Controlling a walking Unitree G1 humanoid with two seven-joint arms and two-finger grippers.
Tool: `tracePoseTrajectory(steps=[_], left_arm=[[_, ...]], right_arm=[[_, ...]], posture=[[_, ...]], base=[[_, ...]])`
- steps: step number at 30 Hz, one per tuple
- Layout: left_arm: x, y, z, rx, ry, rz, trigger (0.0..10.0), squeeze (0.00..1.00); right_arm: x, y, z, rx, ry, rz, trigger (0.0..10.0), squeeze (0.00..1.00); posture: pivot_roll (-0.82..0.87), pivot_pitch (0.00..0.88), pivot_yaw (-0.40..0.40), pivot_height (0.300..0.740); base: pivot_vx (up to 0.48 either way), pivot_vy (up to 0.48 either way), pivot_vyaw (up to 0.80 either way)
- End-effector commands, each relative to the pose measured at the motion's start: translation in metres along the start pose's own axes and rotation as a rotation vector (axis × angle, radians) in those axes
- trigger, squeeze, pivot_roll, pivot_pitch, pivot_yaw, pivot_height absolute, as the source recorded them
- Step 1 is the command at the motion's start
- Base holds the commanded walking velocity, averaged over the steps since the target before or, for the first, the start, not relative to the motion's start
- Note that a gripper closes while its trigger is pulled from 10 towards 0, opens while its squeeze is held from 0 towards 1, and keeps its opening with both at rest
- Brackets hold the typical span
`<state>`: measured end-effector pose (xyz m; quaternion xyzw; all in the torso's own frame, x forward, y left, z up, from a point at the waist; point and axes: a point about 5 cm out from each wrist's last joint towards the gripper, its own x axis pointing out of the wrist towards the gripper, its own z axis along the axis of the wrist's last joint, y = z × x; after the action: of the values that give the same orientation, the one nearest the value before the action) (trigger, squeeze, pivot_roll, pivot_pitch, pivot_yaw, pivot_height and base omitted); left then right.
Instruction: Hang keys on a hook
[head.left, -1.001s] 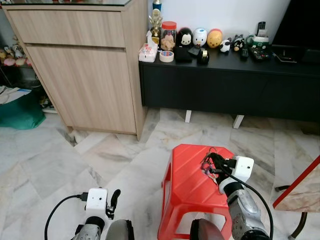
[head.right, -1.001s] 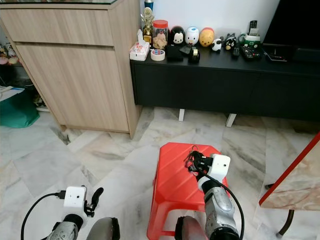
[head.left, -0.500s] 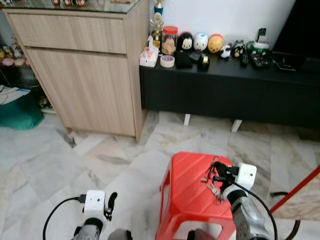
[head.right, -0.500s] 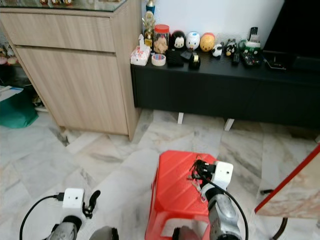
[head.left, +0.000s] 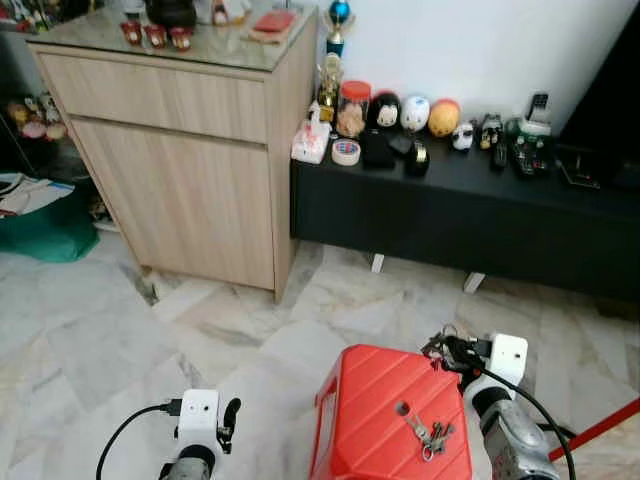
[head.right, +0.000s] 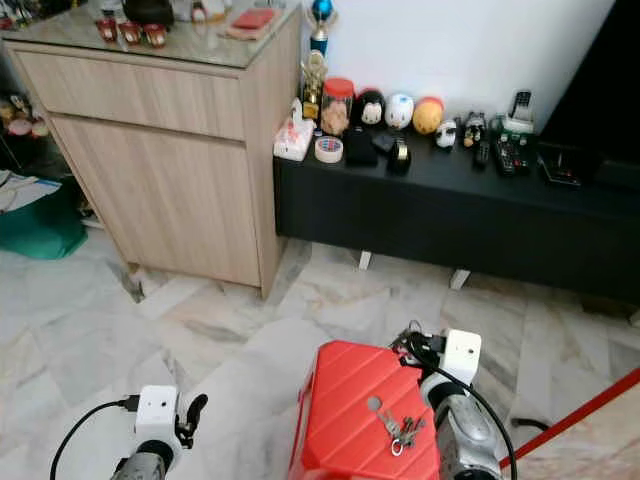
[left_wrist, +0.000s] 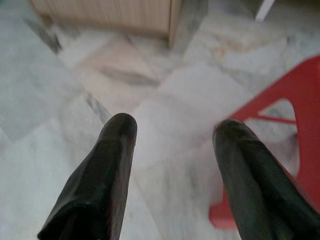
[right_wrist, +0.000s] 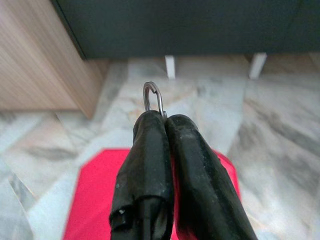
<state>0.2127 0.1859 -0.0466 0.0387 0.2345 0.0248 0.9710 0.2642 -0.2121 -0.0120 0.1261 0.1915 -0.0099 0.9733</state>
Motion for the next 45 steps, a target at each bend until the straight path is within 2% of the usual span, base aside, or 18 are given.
tracePoseTrajectory(steps=[1,4,6,9,11,14,18,23,29,34,37,45], left_arm=[[-0.005,-0.002,-0.013,0.015,0.066,-0.001,10.0,0.0],[-0.006,0.0,-0.017,0.011,0.095,0.005,10.0,0.0],[-0.005,0.002,-0.019,0.023,0.121,-0.003,10.0,0.0],[-0.004,0.005,-0.02,0.036,0.138,-0.01,10.0,0.0],[-0.002,0.008,-0.02,0.032,0.168,-0.002,10.0,0.0],[-0.001,0.01,-0.021,0.042,0.197,0.002,10.0,0.0],[0.001,0.006,-0.021,0.043,0.223,-0.023,10.0,0.0],[0.003,0.001,-0.018,0.02,0.219,-0.028,10.0,0.0],[-0.001,0.006,-0.024,0.024,0.243,-0.017,10.0,0.0],[-0.003,0.021,-0.027,-0.021,0.265,0.043,10.0,0.0],[-0.006,0.024,-0.033,-0.02,0.296,0.043,10.0,0.0],[-0.02,0.028,-0.05,-0.034,0.348,0.061,10.0,0.0]], right_arm=[[-0.005,-0.01,-0.007,-0.003,0.046,-0.036,10.0,0.0],[-0.007,-0.015,-0.011,-0.008,0.07,-0.058,10.0,0.0],[-0.008,-0.019,-0.013,0.027,0.071,-0.107,10.0,0.0],[-0.009,-0.018,-0.016,0.057,0.077,-0.131,10.0,0.0],[-0.013,-0.014,-0.03,0.091,0.14,-0.147,10.0,0.0],[-0.017,-0.01,-0.043,0.045,0.209,-0.135,10.0,0.0],[-0.021,-0.012,-0.051,0.031,0.255,-0.163,10.0,0.0],[-0.026,-0.019,-0.056,0.0,0.293,-0.226,10.0,0.0],[-0.026,-0.02,-0.057,0.004,0.313,-0.253,10.0,0.0],[-0.031,-0.022,-0.064,0.015,0.348,-0.284,10.0,0.0],[-0.038,-0.019,-0.076,-0.001,0.396,-0.286,10.0,0.0],[-0.044,-0.02,-0.083,-0.011,0.409,-0.284,10.0,0.0]], posture=[[0.1,0.0,-0.117,0.74],[0.1,0.0,-0.086,0.74],[0.12,0.0,-0.052,0.74],[0.12,0.0,-0.044,0.74],[0.11,0.0,-0.061,0.74],[0.09,0.0,-0.088,0.74],[0.07,0.0,-0.117,0.74],[0.08,0.0,-0.103,0.74],[0.02,0.0,-0.052,0.74],[0.03,0.0,-0.057,0.74],[0.04,0.0,-0.061,0.74],[0.01,0.0,-0.051,0.74]], base=[[0.0,0.0,0.0],[0.0,0.0,0.0],[0.0,0.0,0.0],[0.0,0.0,0.0],[0.0,0.0,0.0],[0.0,0.0,0.0],[0.0,0.0,0.0],[0.0,0.0,0.0],[0.0,0.0,0.0],[0.0,0.0,0.0],[0.0,0.0,0.0],[-0.09,0.0,0.0]])
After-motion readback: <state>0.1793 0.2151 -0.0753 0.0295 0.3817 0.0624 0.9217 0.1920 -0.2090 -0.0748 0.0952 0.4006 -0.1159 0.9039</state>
